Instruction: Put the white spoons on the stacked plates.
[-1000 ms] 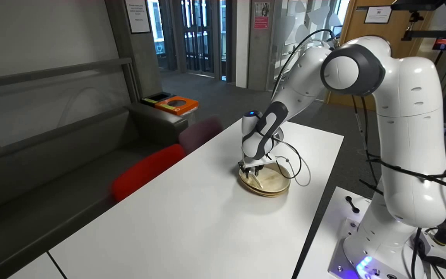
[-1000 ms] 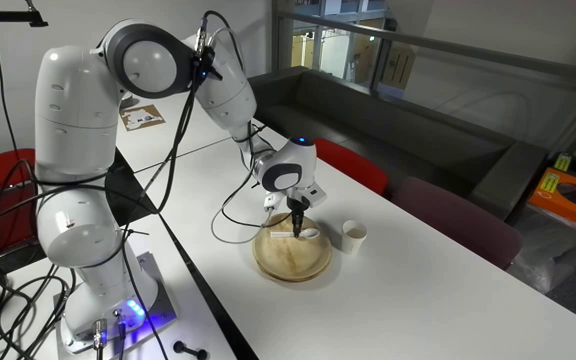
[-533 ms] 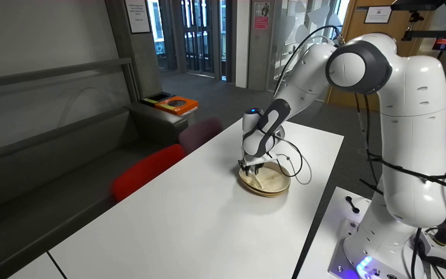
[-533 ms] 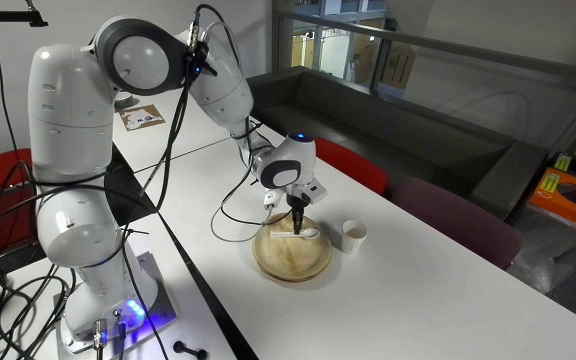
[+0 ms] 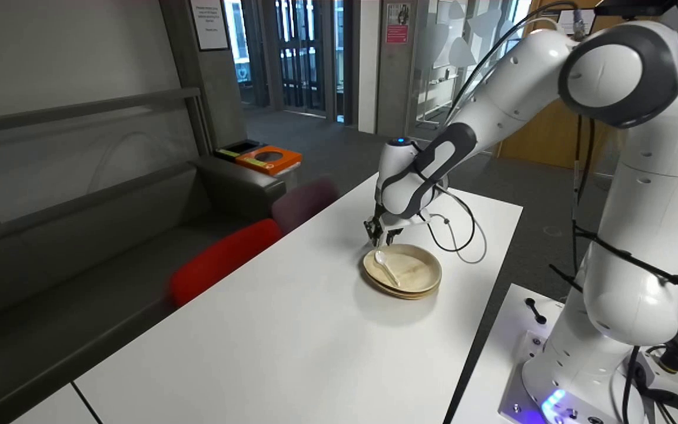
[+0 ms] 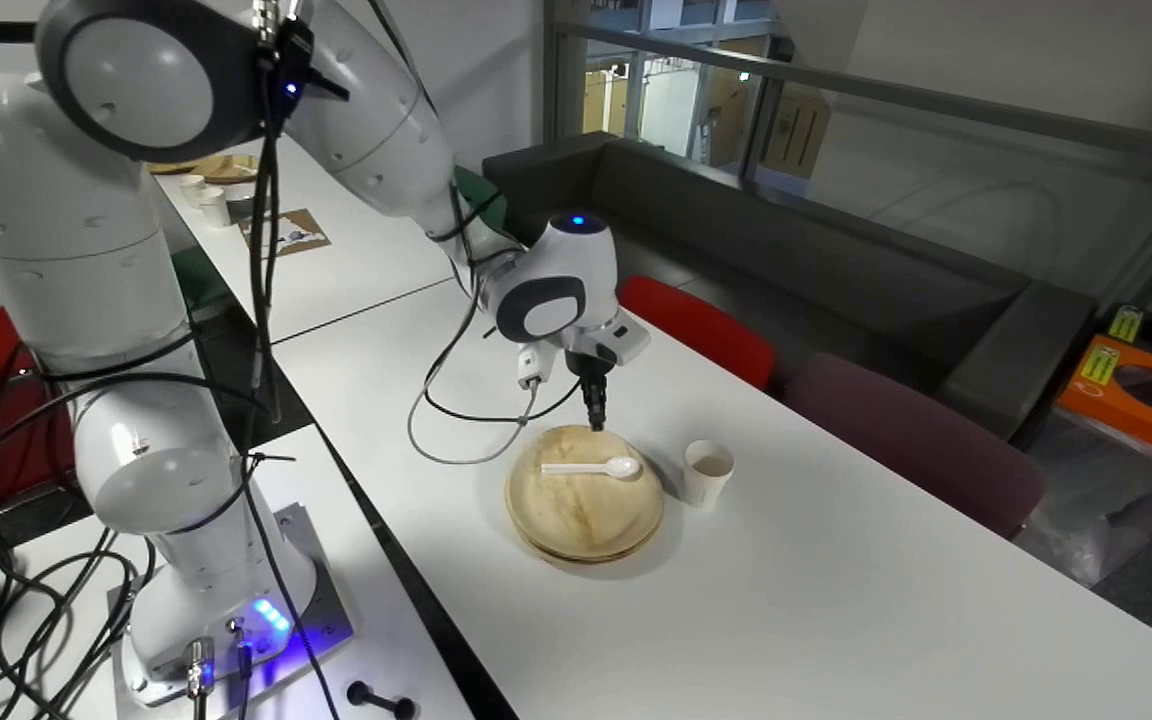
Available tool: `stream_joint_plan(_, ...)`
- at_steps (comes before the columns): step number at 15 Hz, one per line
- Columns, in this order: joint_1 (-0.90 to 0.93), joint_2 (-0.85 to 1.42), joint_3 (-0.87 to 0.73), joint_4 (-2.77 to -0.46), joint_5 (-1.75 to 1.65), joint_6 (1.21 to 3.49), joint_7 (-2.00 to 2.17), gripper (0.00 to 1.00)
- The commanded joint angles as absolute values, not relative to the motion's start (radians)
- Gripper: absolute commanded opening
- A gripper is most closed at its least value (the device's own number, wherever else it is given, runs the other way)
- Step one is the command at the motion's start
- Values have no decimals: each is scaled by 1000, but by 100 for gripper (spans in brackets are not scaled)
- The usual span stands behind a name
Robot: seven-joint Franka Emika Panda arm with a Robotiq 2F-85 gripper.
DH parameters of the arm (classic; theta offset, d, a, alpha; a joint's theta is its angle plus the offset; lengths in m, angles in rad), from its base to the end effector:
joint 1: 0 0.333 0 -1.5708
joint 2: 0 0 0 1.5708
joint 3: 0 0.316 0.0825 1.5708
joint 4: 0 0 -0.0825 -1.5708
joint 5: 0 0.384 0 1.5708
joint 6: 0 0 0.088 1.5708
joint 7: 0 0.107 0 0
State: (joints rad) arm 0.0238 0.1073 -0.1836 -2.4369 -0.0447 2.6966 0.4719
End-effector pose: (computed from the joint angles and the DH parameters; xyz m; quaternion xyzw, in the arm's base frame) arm 0.4971 -0.0792 0.2757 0.9537 -0.2900 0.0791 0.0087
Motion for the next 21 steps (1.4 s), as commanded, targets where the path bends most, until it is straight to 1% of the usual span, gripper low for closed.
stream_joint_plan(1, -7, -120, -162, -2534, -109, 2690, 441, 47)
stream_joint_plan(3, -22, -208, -135, -2552, -112, 2672, 416, 50)
stream_joint_plan(5, -16, -294, -115, -2554, -38, 2585, 312, 51)
stream_joint_plan(6, -2, -332, -114, -2547, 10, 2511, 247, 49)
stream_joint_plan(9, 10, -407, -107, -2497, 112, 2238, 144, 55)
stream_joint_plan(11, -8, -442, -89, -2459, 111, 2070, 154, 66)
stream_joint_plan(12, -15, -449, -83, -2441, 104, 2003, 165, 69)
stream_joint_plan(14, -24, -455, -69, -2403, 86, 1882, 177, 93)
stream_joint_plan(15, -32, -448, -57, -2386, 66, 1844, 190, 99)
stream_joint_plan(16, -29, -446, -62, -2425, 94, 1918, 175, 83)
stream_joint_plan(18, -33, -446, -54, -2408, 90, 1879, 177, 99)
stream_joint_plan(21, -36, -443, -51, -2407, 88, 1879, 178, 100)
